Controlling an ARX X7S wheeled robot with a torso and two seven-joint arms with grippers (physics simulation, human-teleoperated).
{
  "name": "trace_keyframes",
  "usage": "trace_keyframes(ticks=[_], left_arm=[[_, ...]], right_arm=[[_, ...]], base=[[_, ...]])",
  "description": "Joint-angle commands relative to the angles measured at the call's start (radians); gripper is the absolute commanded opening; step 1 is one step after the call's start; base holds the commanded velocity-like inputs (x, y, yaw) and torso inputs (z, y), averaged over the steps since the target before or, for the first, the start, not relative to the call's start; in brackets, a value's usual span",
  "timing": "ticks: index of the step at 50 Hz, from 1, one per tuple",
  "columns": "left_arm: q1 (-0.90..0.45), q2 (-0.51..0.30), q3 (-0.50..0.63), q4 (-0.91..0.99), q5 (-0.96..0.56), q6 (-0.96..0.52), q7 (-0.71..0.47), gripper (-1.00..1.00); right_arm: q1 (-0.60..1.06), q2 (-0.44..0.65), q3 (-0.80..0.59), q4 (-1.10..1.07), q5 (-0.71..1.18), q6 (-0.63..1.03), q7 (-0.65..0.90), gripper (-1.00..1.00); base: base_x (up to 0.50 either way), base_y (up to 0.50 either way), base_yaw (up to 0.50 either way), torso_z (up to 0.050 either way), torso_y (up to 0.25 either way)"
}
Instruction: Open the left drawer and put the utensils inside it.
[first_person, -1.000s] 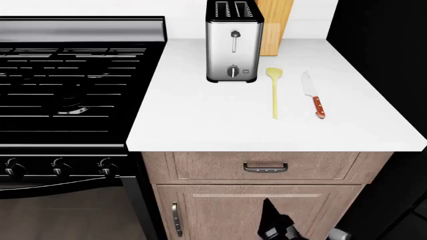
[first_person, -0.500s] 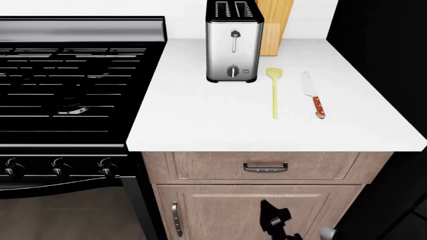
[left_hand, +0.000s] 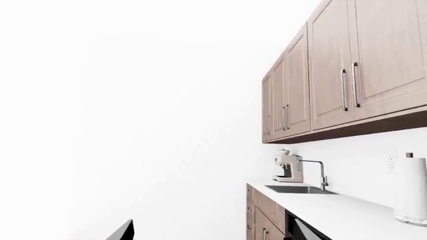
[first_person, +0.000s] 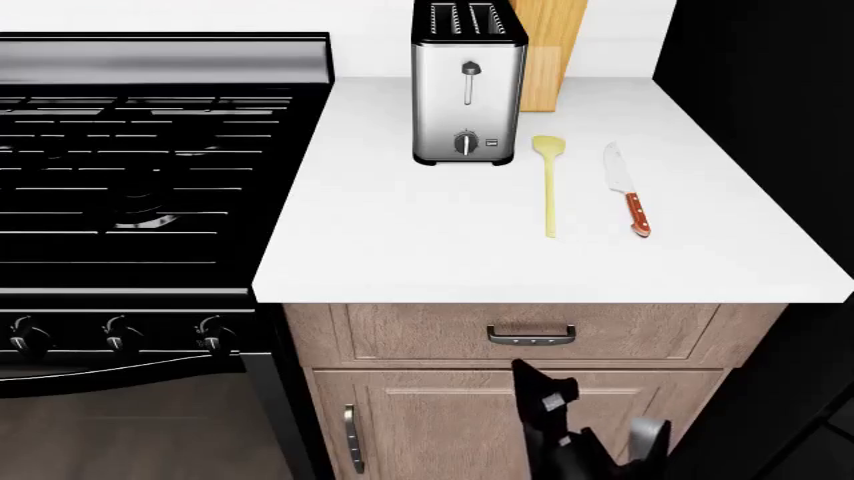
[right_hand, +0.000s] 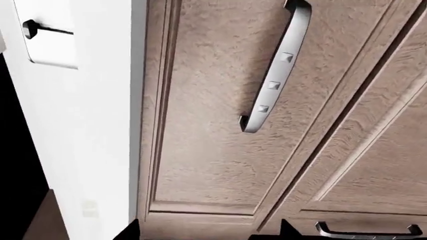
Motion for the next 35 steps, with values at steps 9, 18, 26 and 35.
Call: trace_keyframes(ticks=[9, 18, 26, 35], left_arm=[[0.000, -0.003, -0.002, 0.000, -0.008, -0.009, -0.001, 1.00], [0.000, -0.008, 0.004, 0.000, -0.010, -0.013, -0.008, 1.00], [0.000, -0.009, 0.015, 0.000, -0.003, -0.012, -0.011, 1.00], [0.000, -0.009, 0.014, 0.000, -0.004, -0.013, -0.010, 1.00]], right_arm=[[0.026, -0.021, 0.030, 0.046, -0.001, -0.062, 0.042, 1.00], [0.035, -0.022, 0.038, 0.053, 0.009, -0.073, 0.052, 1.00], [0.088, -0.017, 0.036, 0.082, 0.007, -0.076, 0.070, 1.00], [0.146, -0.016, 0.048, 0.190, 0.006, -0.096, 0.073, 1.00]], base=[[0.00, 0.00, 0.00, 0.000, 0.000], [0.00, 0.00, 0.00, 0.000, 0.000], [0.00, 0.00, 0.00, 0.000, 0.000], [0.00, 0.00, 0.00, 0.000, 0.000]])
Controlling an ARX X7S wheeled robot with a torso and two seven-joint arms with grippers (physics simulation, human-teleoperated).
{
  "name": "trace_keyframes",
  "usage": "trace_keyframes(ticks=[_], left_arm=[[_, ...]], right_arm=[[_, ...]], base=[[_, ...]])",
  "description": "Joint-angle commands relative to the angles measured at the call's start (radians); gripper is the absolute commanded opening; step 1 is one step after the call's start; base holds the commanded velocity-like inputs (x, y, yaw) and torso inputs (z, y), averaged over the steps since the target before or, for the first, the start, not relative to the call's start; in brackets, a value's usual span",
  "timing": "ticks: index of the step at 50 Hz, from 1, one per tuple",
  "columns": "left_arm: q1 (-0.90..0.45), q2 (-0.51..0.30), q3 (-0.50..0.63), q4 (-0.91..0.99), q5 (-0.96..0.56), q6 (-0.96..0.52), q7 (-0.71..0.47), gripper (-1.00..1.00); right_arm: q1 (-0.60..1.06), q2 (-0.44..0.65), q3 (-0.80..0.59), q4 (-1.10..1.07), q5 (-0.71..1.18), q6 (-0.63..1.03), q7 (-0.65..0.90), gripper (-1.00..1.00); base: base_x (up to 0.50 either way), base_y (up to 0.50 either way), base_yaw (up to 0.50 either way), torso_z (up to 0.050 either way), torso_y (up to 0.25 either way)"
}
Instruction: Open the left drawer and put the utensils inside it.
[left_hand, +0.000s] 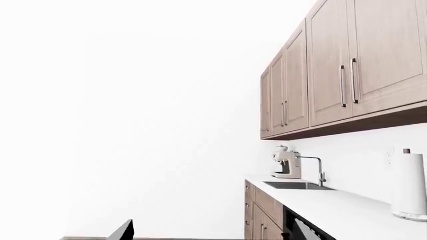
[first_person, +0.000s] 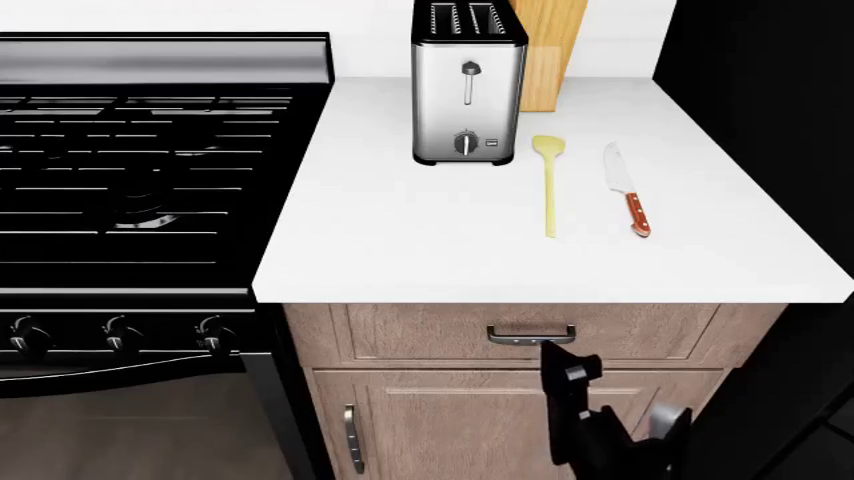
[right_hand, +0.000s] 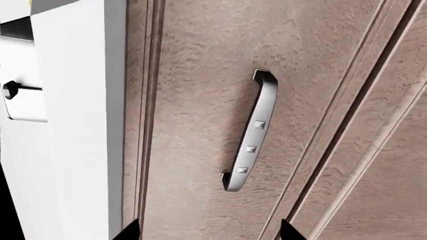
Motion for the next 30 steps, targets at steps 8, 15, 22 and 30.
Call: trace_keyframes(ticks=[8, 15, 22, 30], left_arm=[[0.000, -0.001, 0.004, 0.000, 0.004, -0.001, 0.001, 1.00], [0.000, 0.000, 0.028, 0.000, 0.024, 0.006, -0.002, 1.00], [0.000, -0.006, 0.028, 0.000, 0.026, 0.001, -0.004, 1.00], [0.000, -0.003, 0.052, 0.000, 0.050, 0.011, -0.004, 1.00]], right_arm=[[0.068, 0.002, 0.042, 0.131, 0.016, -0.050, 0.025, 1.00], [0.105, 0.002, 0.023, 0.190, 0.008, -0.038, 0.014, 1.00], [0.187, -0.007, -0.010, 0.307, -0.023, -0.036, 0.004, 1.00], [0.245, -0.015, -0.075, 0.424, -0.068, 0.000, -0.011, 1.00]], base=[[0.00, 0.00, 0.00, 0.000, 0.000], [0.00, 0.00, 0.00, 0.000, 0.000], [0.00, 0.00, 0.00, 0.000, 0.000], [0.00, 0.00, 0.00, 0.000, 0.000]])
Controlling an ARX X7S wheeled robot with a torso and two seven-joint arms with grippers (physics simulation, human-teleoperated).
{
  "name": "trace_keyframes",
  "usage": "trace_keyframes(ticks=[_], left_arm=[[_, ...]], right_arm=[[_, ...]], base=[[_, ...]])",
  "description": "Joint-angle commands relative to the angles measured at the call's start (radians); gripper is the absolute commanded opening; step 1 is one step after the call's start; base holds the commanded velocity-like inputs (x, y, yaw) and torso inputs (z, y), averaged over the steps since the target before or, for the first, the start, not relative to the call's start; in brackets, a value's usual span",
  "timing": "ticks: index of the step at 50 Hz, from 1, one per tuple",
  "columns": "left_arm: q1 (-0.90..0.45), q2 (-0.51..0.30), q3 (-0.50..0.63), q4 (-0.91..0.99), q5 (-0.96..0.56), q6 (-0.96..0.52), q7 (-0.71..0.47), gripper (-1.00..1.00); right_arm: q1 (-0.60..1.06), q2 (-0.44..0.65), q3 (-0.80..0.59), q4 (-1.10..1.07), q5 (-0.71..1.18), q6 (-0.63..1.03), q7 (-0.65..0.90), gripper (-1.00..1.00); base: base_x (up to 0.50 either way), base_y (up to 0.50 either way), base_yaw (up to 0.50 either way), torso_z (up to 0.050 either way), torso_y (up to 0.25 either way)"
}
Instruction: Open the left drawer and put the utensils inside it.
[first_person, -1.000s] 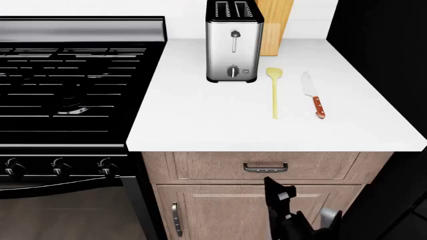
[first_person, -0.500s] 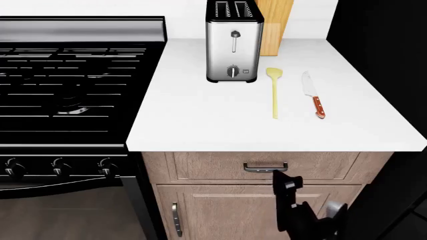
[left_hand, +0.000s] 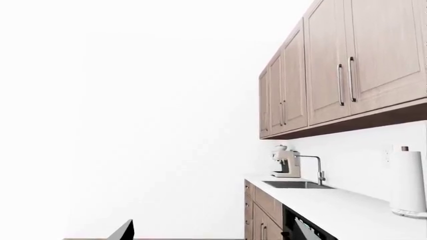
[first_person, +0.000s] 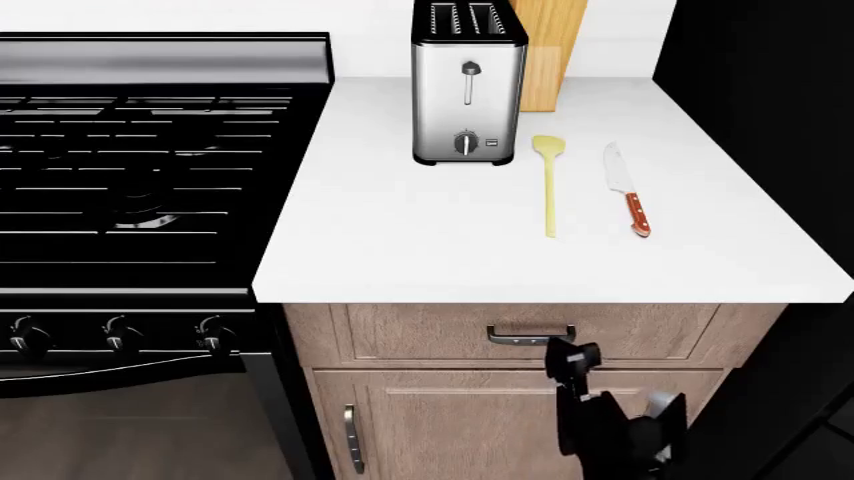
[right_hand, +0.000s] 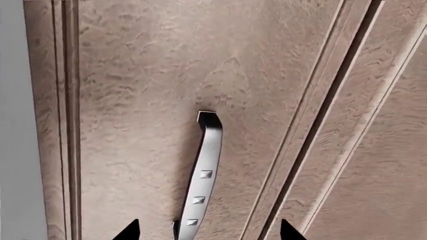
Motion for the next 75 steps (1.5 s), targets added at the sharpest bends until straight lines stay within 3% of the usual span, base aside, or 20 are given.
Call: trace_keyframes(ticks=[1, 17, 29, 44, 58, 59, 75], left_arm=[[0.000, 0.000, 0.022, 0.000, 0.021, 0.006, 0.000, 1.00], [0.000, 0.000, 0.039, 0.000, 0.037, 0.009, -0.002, 1.00], [0.000, -0.005, 0.028, 0.000, 0.031, -0.001, 0.000, 1.00], [0.000, -0.006, 0.023, 0.000, 0.029, -0.003, 0.002, 1.00], [0.000, -0.002, 0.055, 0.000, 0.054, 0.006, -0.002, 1.00], [0.000, -0.003, 0.053, 0.000, 0.055, 0.005, -0.001, 1.00], [0.000, -0.007, 0.020, 0.000, 0.010, -0.016, 0.000, 1.00]], right_arm=[[0.091, -0.011, -0.065, 0.157, -0.046, 0.031, -0.025, 1.00], [0.244, -0.019, -0.131, 0.325, -0.062, 0.116, -0.145, 1.00], [0.379, -0.050, -0.102, 0.589, -0.003, 0.153, -0.374, 1.00], [0.527, -0.066, -0.102, 0.910, -0.022, 0.092, -0.476, 1.00], [0.530, -0.064, -0.087, 0.915, -0.030, 0.067, -0.461, 1.00], [0.529, -0.063, -0.077, 0.915, -0.023, 0.057, -0.462, -1.00], [0.506, -0.065, -0.038, 0.899, 0.006, 0.009, -0.459, -1.00]], base=[[0.00, 0.00, 0.00, 0.000, 0.000], [0.00, 0.00, 0.00, 0.000, 0.000], [0.00, 0.00, 0.00, 0.000, 0.000], [0.00, 0.00, 0.00, 0.000, 0.000], [0.02, 0.00, 0.01, -0.001, 0.000], [0.02, 0.00, 0.01, 0.000, 0.000], [0.02, 0.00, 0.01, -0.001, 0.000]])
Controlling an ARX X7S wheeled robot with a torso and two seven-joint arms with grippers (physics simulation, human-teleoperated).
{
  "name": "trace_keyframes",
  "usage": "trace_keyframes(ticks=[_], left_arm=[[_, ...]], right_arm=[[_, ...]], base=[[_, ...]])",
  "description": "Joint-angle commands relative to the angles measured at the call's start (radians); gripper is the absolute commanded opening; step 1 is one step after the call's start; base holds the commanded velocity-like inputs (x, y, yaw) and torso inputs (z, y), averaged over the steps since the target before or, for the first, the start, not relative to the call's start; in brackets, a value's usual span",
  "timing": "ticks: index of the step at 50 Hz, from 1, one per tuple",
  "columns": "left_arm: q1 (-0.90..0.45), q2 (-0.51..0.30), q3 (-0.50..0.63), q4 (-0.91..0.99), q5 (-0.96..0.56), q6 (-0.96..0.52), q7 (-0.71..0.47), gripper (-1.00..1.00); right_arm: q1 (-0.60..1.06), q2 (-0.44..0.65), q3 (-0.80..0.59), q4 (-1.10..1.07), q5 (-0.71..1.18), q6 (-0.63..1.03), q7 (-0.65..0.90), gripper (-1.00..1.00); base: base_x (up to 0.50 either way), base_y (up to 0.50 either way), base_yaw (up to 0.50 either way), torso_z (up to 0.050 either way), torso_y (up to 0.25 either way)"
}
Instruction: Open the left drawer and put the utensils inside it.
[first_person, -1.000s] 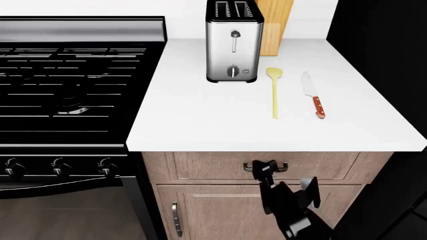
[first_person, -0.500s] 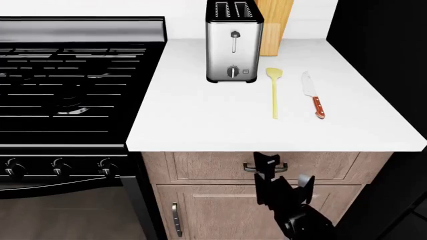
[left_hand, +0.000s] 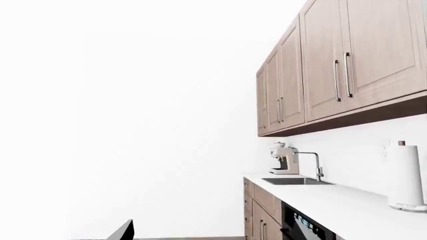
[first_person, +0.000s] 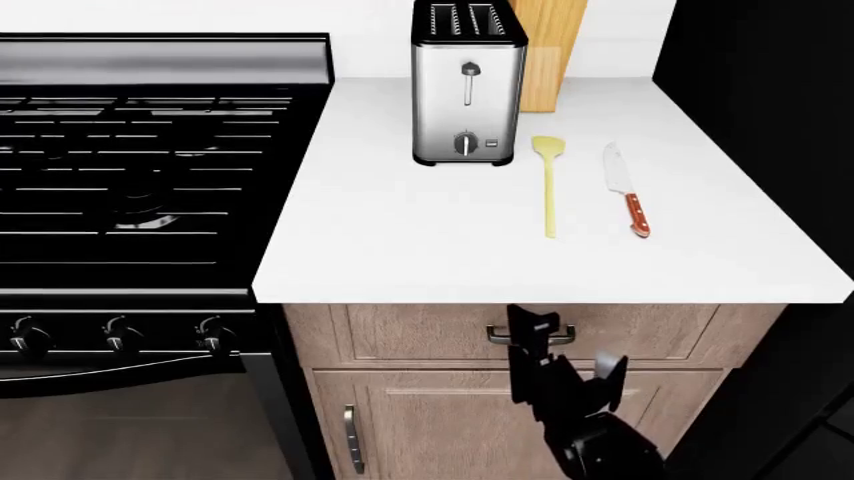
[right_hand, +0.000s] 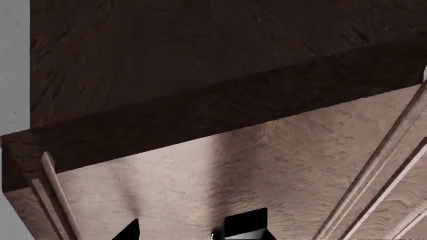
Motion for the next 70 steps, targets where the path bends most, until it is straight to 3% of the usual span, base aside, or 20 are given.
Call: trace_keyframes(ticks=[1, 10, 28, 39, 44, 49, 70], left_arm=[[0.000, -0.001, -0.015, 0.000, -0.024, -0.011, 0.000, 1.00], [0.000, -0.006, 0.006, 0.000, -0.017, -0.012, -0.007, 1.00], [0.000, -0.018, 0.024, 0.000, -0.019, -0.022, -0.020, 1.00], [0.000, -0.008, 0.035, 0.000, -0.009, -0.012, -0.017, 1.00], [0.000, -0.008, 0.028, 0.000, -0.011, -0.014, -0.015, 1.00], [0.000, -0.010, 0.020, 0.000, -0.020, -0.021, -0.016, 1.00], [0.000, -0.015, 0.027, 0.000, -0.015, -0.022, -0.019, 1.00]], right_arm=[[0.065, 0.000, 0.227, 0.103, -0.171, -0.079, 0.062, -1.00], [-0.061, 0.010, 0.308, -0.143, -0.117, -0.178, 0.171, -1.00], [-0.135, 0.018, 0.385, -0.287, -0.070, -0.264, 0.226, -1.00], [-0.094, 0.026, 0.330, -0.217, -0.091, -0.189, 0.225, -1.00], [-0.089, 0.026, 0.295, -0.207, -0.105, -0.143, 0.298, -1.00], [-0.169, 0.032, 0.283, -0.383, -0.113, -0.138, 0.378, -1.00], [-0.303, 0.045, 0.292, -0.598, -0.089, -0.128, 0.452, -1.00]], base=[[0.02, 0.00, 0.01, 0.000, 0.000], [0.01, 0.00, 0.00, -0.001, 0.000], [0.00, 0.00, 0.00, 0.000, 0.000], [0.00, 0.00, 0.00, 0.000, 0.001], [0.00, 0.00, 0.00, 0.000, 0.002], [0.00, 0.00, 0.00, 0.000, 0.000], [0.00, 0.00, 0.00, 0.000, 0.001]])
